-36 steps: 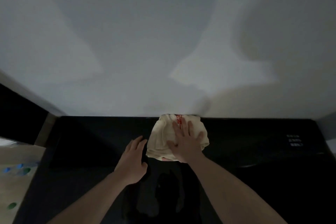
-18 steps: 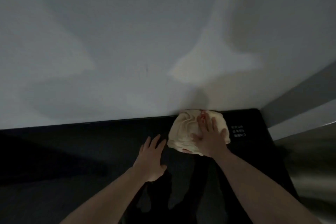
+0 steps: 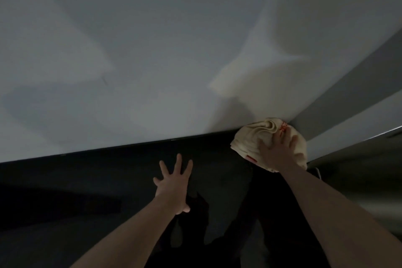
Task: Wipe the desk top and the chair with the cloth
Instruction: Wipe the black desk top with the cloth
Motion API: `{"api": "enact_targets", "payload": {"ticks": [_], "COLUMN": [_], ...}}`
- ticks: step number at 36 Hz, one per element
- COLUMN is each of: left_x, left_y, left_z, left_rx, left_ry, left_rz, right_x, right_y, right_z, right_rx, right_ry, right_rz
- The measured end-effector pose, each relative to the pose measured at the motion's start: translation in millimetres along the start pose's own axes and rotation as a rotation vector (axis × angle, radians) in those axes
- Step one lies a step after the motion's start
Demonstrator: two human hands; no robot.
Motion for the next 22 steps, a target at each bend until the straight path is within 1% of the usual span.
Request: {"api": "enact_targets", "payload": {"ticks": [5, 9, 13, 16, 19, 22], "left_x": [-2.8, -4.6, -4.2, -2.1, 1.3, 9.1], "left_y": [-2.0, -4.2, -4.3, -3.6, -4.8, -10.5], "left_z": [-0.5, -3.8, -6.6, -10.0, -18.1, -28.0], "left_rx": [-0.011, -0.002, -0.009, -0.002, 0.013, 0.034], "left_ry": [0.0, -0.001, -0.007, -0.013, -0.04, -0.068], "left_rz": [0.007, -0.005, -0.018, -0.021, -0.008, 0.006], "right_x": [-3.0, 3.8, 13.5, 23.4, 41.8, 77.5], "right_y": [-7.1, -27.7, -67.3, -109.3, -152.2, -191.1], "right_z": [-15.8, -31.3, -61.6, -90.3, -125.9, -161.1], "right_rx": [-0.019, -0.019, 0.056, 0.06, 0.072, 0.037], "right_ry": [-0.009, -0.043, -0.095, -0.155, -0.103, -0.019], "right_rz": [0.033, 0.08, 0.14, 0.148, 0.126, -0.074]}}
Point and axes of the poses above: each hand's wrist, its own z-axis towards the middle knuckle, its own x-axis out of the palm, y = z × x, the point moved 10 cm from there along z, towards the middle knuckle, and after that the axes turned 4 degrees about x, right-handed, at the moved point
